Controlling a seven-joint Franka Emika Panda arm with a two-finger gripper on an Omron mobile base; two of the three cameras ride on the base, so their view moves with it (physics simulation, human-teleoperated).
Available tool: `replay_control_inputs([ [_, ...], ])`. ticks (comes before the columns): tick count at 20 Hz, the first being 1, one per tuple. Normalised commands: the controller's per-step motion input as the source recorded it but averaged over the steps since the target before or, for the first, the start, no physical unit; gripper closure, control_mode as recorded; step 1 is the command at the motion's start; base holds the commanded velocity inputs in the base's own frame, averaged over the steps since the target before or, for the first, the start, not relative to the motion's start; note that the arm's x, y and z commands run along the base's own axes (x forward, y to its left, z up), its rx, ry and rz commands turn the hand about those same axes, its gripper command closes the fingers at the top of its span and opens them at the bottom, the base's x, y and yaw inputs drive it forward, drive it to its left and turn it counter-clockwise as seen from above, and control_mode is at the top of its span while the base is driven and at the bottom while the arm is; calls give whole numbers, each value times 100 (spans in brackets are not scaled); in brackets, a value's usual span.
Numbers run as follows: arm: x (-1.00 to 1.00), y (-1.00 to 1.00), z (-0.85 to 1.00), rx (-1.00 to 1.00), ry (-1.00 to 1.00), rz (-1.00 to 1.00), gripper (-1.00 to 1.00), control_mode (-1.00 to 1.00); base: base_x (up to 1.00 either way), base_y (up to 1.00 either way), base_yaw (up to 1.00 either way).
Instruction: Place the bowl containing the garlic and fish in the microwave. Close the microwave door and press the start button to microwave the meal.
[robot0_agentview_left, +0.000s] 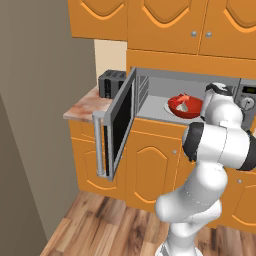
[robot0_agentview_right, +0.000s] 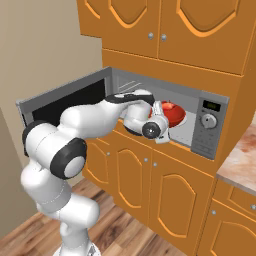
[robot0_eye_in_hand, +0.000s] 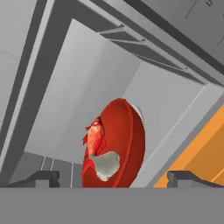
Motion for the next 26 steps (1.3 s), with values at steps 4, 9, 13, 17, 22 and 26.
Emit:
replay_control_inputs([
  [4,-100,13,84,-24,11,29,-100,-100,0,0,0],
  [9,-100,11,99,-26,22,29,-100,-100,0,0,0],
  [13,-100,8,100,-23,25,27,-100,-100,0,0,0],
  [17,-100,38,88,-29,24,25,-100,-100,0,0,0],
  [22,-100,84,74,-42,7,26,-100,-100,0,0,0],
  [26,-100,100,48,-51,-6,17,-100,-100,0,0,0],
])
